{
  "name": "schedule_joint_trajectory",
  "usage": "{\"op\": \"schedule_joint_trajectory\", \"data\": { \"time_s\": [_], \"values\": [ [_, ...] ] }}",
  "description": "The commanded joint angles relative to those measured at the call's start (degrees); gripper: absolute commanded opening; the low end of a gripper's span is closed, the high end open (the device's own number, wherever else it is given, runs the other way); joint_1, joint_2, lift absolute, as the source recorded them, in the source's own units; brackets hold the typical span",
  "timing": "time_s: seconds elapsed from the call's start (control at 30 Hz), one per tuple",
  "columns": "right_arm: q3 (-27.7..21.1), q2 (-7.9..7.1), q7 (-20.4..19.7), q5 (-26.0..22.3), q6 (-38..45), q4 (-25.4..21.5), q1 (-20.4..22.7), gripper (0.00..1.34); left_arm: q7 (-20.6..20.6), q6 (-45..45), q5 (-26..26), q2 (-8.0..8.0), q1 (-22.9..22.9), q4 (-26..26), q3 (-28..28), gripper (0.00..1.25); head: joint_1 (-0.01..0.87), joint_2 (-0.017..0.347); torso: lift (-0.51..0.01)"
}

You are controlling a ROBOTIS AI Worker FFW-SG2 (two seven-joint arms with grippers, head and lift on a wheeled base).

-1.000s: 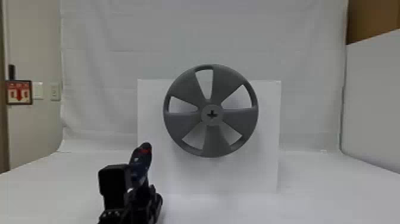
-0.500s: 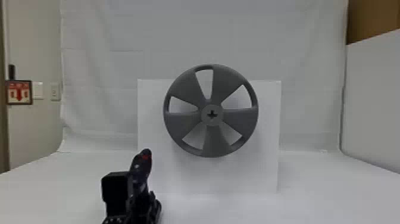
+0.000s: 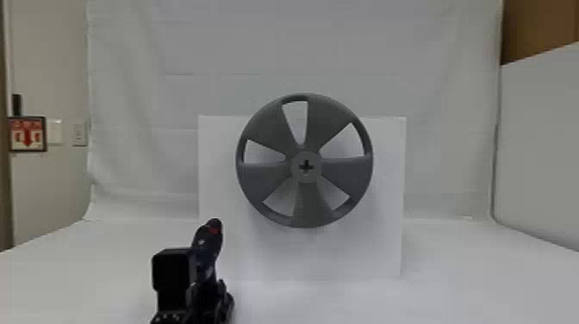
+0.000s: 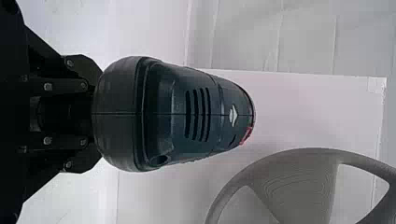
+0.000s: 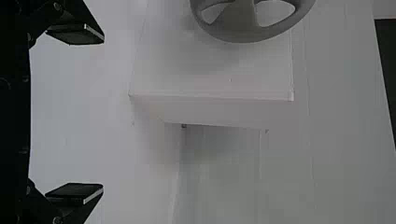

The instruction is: Grasp the drill and bring into the middle of wheel

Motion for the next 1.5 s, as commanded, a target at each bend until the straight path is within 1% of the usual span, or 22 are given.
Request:
{"op": "schedule_joint_trajectory", "data": {
  "time_s": [0.0,0.07,0.13,0.2,0.4,0.5,0.57,0.6,0.63,0.67,0.97,1.2,1.27,1.37,1.47],
  "values": [
    [0.00,-0.09,0.00,0.00,0.00,0.00,-0.02,1.16,0.09,0.15,0.11,-0.09,0.11,0.01,0.37,0.22,0.054,0.031,-0.403],
    [0.09,-0.09,0.00,0.00,0.00,0.00,0.07,1.16,0.09,0.15,0.11,-0.09,0.20,-0.08,0.54,0.38,0.054,0.031,-0.403],
    [0.00,-0.09,0.00,0.00,0.00,0.00,0.07,1.16,0.00,0.15,0.11,-0.09,0.20,-0.08,0.54,0.49,0.054,0.031,-0.403],
    [0.09,-0.18,0.00,0.00,0.00,0.00,0.16,1.16,0.00,0.15,-0.07,-0.09,0.11,-0.25,0.54,0.58,0.054,0.031,-0.403],
    [0.09,-0.18,0.00,0.00,0.00,0.00,0.07,1.16,0.00,-0.03,-0.24,-0.09,0.02,-0.87,0.37,0.80,0.054,0.031,-0.403],
    [0.17,-0.26,0.00,0.00,0.00,0.00,0.16,1.16,0.00,-0.82,-0.24,-0.09,0.11,-0.87,0.37,0.94,0.054,0.031,-0.403],
    [0.17,-0.26,0.00,0.00,0.00,0.00,0.16,1.16,0.00,-1.26,-0.24,-0.09,0.11,-0.87,0.28,1.08,0.054,0.031,-0.403],
    [0.17,-0.26,0.00,0.00,0.00,0.00,0.16,1.16,-0.08,-1.43,-0.33,-0.09,0.11,-0.96,0.28,1.18,0.054,0.031,-0.403],
    [0.17,-0.26,0.00,0.00,0.00,0.00,0.16,1.16,-0.52,-1.52,-0.42,-0.09,0.20,-0.96,0.28,1.23,0.054,0.031,-0.403],
    [0.17,-0.26,0.00,0.00,0.00,0.00,0.16,1.16,-0.87,-1.52,-0.59,-0.09,0.20,-0.96,0.37,1.25,0.054,0.031,-0.403],
    [0.17,-0.35,0.00,0.00,0.00,0.00,0.16,1.16,-2.98,-2.40,-1.65,-0.09,0.20,-1.13,0.90,1.25,0.054,0.031,-0.403],
    [0.09,-0.35,0.00,0.00,0.00,0.00,0.16,1.16,-5.62,-2.93,-4.02,-0.09,0.20,-1.66,1.25,1.25,0.054,0.031,-0.403],
    [0.09,-0.35,0.00,0.00,0.00,0.00,0.07,1.16,-7.29,-3.37,-4.99,-0.09,0.20,-1.75,1.51,1.25,0.054,0.031,-0.403],
    [0.00,-0.35,0.00,0.00,0.00,0.00,0.07,1.16,-11.42,-3.81,-7.54,-0.09,0.20,-1.75,2.48,1.25,0.054,0.031,-0.403],
    [0.00,-0.35,0.00,-0.09,0.00,0.00,0.07,1.16,-17.49,-3.72,-9.82,-0.17,0.20,-1.75,4.41,1.25,0.054,0.031,-0.403]
  ]
}}
